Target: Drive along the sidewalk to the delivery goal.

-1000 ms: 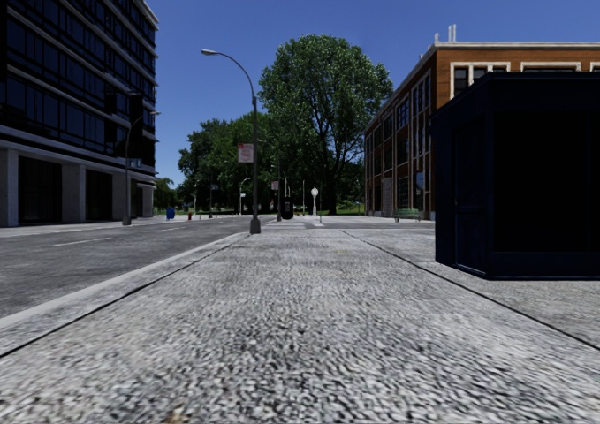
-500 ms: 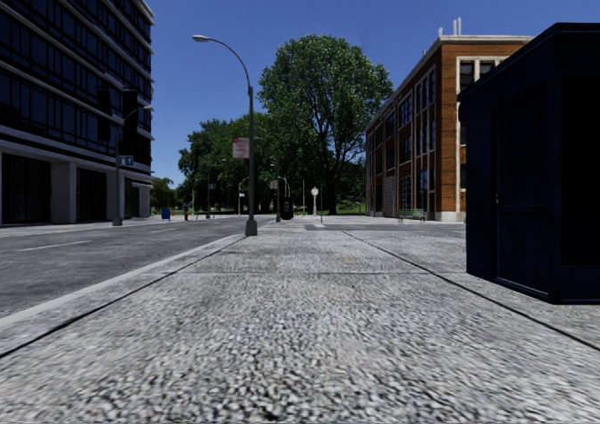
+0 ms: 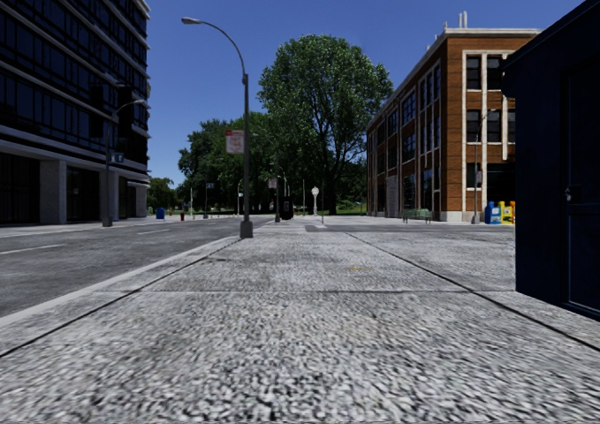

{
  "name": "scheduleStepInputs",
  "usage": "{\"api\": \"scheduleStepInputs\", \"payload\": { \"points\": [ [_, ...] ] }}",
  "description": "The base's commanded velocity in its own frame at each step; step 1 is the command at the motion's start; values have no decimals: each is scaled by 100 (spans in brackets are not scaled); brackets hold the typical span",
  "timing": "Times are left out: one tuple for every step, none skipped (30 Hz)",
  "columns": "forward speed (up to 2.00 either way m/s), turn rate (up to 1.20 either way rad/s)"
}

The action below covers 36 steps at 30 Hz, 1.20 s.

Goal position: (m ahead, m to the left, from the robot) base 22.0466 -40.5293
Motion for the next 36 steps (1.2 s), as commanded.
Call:
{"api": "scheduleStepInputs", "payload": {
  "points": [
    [200,0],
    [200,0],
    [200,0],
    [200,0],
    [200,0],
    [200,0],
    [200,0],
    [200,0],
    [200,0],
    [200,0],
    [200,0],
    [200,0],
    [200,0],
    [200,0],
    [200,0],
    [200,0],
    [200,0],
    [200,0],
    [200,0],
    [200,0],
    [200,0],
    [200,0],
    [200,0],
    [200,0],
    [200,0],
    [200,0],
    [200,0],
    [200,0],
    [200,0],
    [200,0],
    [200,0],
    [200,0],
    [200,0],
    [200,0],
    [200,0],
    [200,0]
  ]
}}
